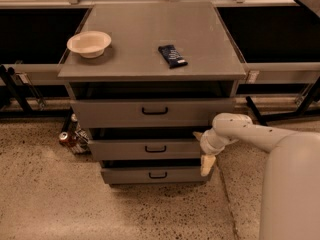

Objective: Open middle drawer

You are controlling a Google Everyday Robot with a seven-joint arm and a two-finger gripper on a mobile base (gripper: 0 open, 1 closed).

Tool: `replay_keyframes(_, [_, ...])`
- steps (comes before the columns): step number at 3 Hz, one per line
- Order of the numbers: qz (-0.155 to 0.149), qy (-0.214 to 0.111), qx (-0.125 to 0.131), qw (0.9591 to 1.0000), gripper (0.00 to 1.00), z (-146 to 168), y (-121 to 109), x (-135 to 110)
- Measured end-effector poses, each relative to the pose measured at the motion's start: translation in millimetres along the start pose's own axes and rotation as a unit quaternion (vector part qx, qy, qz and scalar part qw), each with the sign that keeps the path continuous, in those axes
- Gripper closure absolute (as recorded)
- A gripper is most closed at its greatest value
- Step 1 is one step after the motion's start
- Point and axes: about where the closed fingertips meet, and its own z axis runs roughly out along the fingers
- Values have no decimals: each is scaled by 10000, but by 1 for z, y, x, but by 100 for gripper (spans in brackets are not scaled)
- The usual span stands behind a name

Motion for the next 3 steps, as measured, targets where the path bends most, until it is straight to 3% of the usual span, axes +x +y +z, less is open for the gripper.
replay_keyframes(1, [-99,130,1,9999,0,12,-7,-4])
replay_keyframes(2, [-224,49,-123,9997,0,27,-11,-15])
replay_keyframes(3, [-313,-67,-255,9992,15,38,-11,-24])
